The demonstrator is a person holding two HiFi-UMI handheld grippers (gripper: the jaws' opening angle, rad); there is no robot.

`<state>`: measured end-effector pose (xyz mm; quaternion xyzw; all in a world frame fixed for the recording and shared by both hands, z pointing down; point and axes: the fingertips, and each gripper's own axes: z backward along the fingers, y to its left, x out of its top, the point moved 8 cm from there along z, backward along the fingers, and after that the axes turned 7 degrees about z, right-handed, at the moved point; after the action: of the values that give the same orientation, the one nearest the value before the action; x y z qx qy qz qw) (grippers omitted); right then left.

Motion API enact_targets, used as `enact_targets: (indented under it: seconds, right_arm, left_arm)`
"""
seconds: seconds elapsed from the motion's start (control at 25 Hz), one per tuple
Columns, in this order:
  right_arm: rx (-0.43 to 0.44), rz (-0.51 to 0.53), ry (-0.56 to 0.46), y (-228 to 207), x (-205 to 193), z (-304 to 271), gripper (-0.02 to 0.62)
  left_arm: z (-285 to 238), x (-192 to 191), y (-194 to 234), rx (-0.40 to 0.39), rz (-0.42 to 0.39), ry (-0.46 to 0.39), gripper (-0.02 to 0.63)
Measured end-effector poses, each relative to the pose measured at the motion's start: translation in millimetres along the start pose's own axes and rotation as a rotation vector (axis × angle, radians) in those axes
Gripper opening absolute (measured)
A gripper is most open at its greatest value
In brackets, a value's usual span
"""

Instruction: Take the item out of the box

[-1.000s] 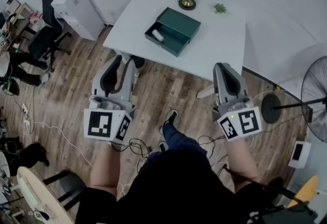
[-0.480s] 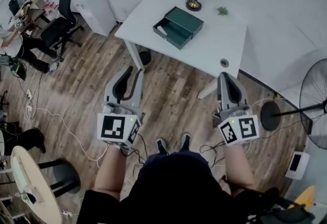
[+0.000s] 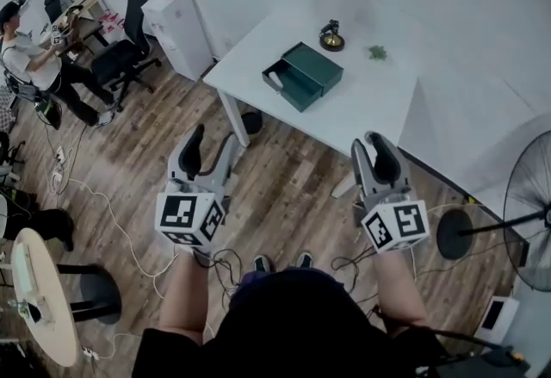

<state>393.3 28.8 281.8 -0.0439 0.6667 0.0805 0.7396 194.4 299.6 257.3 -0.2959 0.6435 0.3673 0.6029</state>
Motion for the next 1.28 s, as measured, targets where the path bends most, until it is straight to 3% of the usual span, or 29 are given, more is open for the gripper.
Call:
enact_targets:
  seconds: [0.24, 0.56, 0.76, 1.28]
  right_arm:
    - [0.044, -0.030, 0.002, -25.1, -9.9, -7.8, 0.160]
    - [0.061, -0.047, 0.034, -24.7, -23.2, -37.3, 0.155]
    - [0.021, -0.053, 0.057, -15.3, -32.2, -74.2, 0.153]
    - [-0.147, -0.037, 0.124, 48.1, -54.8, -201.5, 0.147]
  left_arm:
    - [10.1, -0.4, -5.7, 0.077, 0.021, -0.019, 0.247]
    - [4.9, -10.2, 22.8, 0.137, 0.048, -0.016, 0.247]
    - [-20.5, -12.4, 62.1, 0.104, 0.040, -0.002, 0.247]
    - [-112.7, -13.1, 232.9, -0.051, 0.089, 0.045, 0.247]
